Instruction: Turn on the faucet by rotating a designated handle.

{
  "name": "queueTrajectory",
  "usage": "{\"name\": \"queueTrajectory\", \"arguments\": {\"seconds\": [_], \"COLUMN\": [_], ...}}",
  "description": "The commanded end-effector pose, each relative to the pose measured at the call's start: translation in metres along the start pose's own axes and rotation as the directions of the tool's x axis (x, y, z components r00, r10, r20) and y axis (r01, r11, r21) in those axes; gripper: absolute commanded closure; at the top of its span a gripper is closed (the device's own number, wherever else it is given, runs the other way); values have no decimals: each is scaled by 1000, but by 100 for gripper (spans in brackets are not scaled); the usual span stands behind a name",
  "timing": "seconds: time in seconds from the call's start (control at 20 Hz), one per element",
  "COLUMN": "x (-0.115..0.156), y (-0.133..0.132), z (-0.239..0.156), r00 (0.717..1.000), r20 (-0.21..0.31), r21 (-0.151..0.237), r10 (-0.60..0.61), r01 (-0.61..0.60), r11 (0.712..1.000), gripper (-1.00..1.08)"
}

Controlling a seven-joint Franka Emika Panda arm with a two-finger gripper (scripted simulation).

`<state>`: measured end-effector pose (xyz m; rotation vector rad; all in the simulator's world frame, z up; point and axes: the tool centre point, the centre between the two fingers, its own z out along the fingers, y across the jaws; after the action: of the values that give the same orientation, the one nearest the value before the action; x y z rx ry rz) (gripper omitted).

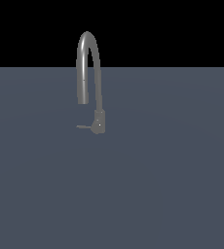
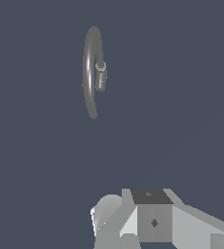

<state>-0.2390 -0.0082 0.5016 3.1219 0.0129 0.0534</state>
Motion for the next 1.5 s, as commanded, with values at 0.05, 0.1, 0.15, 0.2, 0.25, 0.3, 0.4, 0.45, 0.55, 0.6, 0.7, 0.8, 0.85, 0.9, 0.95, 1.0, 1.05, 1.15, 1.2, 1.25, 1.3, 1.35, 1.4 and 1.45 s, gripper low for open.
{"name": "queueTrajectory", "arguments": {"seconds": [0.05,0.1,0.15,0.2,0.25,0.3,0.4,0.45,0.55,0.6,0.7,0.8,0.85,0.9,0.95,1.0,1.05,1.15,1.2,1.25,1.3,1.35,1.4,1.45], "x": [0,1,2,3,5,7,12,15,22,26,34,43,48,53,57,62,67,75,79,83,86,90,93,96], "y": [0,0,-1,-2,-3,-4,-8,-10,-15,-18,-24,-31,-35,-40,-44,-49,-53,-62,-67,-71,-75,-79,-83,-87], "z": [0,0,1,1,2,3,6,7,11,13,18,24,28,31,35,39,44,53,57,62,66,71,75,80], "r00": [1000,1000,1000,1000,1000,999,998,997,993,990,982,971,963,955,945,935,923,897,884,870,856,841,826,811], "r20": [0,0,0,1,1,1,3,5,9,12,21,32,40,48,57,68,79,104,117,130,143,157,171,185], "r21": [-1,-4,-8,-15,-23,-33,-59,-74,-110,-129,-173,-220,-245,-271,-296,-323,-348,-396,-418,-439,-459,-478,-495,-512], "r10": [-1,-4,-9,-16,-25,-36,-64,-80,-119,-140,-187,-238,-265,-293,-321,-349,-377,-429,-453,-476,-497,-518,-537,-555], "r01": [1,4,9,16,25,36,64,81,119,140,188,239,267,295,323,352,380,433,458,481,503,523,543,561], "r11": [1000,1000,1000,1000,999,999,996,994,987,982,967,946,932,917,899,879,857,810,785,759,732,706,678,650], "gripper": [108,108,108,108,108,108,108,108,108,108,108,108,108,108,108,108,108,108,108,108,108,108,108,108]}}
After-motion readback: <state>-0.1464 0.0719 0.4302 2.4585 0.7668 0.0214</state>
